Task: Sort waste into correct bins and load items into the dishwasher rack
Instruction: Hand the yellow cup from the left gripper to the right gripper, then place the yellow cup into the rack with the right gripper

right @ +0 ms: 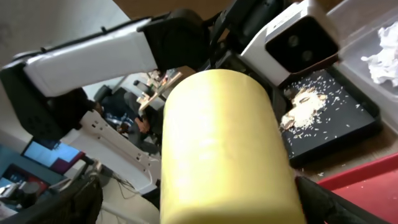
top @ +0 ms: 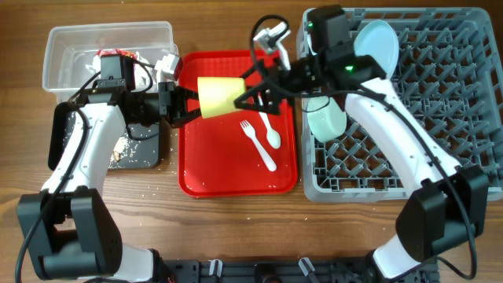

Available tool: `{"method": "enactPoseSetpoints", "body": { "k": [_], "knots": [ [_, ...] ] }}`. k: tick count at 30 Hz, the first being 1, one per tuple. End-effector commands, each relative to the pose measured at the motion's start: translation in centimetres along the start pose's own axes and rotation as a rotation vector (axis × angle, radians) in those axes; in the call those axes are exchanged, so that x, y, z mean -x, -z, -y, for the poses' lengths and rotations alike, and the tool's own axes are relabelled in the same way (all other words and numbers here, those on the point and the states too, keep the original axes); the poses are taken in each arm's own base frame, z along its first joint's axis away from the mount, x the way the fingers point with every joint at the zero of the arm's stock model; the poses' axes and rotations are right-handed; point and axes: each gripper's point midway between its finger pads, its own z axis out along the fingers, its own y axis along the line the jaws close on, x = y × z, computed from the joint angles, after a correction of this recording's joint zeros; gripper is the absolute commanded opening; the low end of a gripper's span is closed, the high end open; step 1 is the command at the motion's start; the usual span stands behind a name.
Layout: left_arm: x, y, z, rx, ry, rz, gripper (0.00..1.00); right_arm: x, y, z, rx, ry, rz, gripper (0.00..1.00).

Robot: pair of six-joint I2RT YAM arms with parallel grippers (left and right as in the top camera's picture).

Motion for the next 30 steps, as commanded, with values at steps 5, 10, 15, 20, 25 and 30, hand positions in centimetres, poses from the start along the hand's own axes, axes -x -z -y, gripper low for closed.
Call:
{"method": "enactPoseSetpoints", "body": {
  "k": [5,10,15,20,25,30],
  "knots": [
    [-0.2,0.1,1.2,-0.033,-0.047,-0.001,0.04,-0.4,-1.8,1.4,-0.064,-0.016,-0.022,0.9],
    [-0.2,0.1,1.2,-0.033,-0.047,-0.001,0.04,-0.1,-1.8,1.5,-0.071,-0.015,-0.015,0.75],
    [-0.2,0.1,1.2,-0.032,-0.046,-0.001,0.04,0.1,-1.8,1.5,-0.07,-0.001,-0.01,0.56],
    [-0.2,0.1,1.2,-0.032,-0.047,-0.001,0.29,0.4,-1.5,1.7,-0.08,-0.011,0.0,0.53],
    [0.1,0.3,0.9,-0.014,-0.062,0.007,0.44,1.1,1.7,3.2,-0.147,-0.047,0.05,0.53],
    [0.8,0.7,-2.2,0.17,-0.067,0.042,0.48,-0.7,10.1,8.5,-0.54,-0.264,0.115,0.53]
  ]
}}
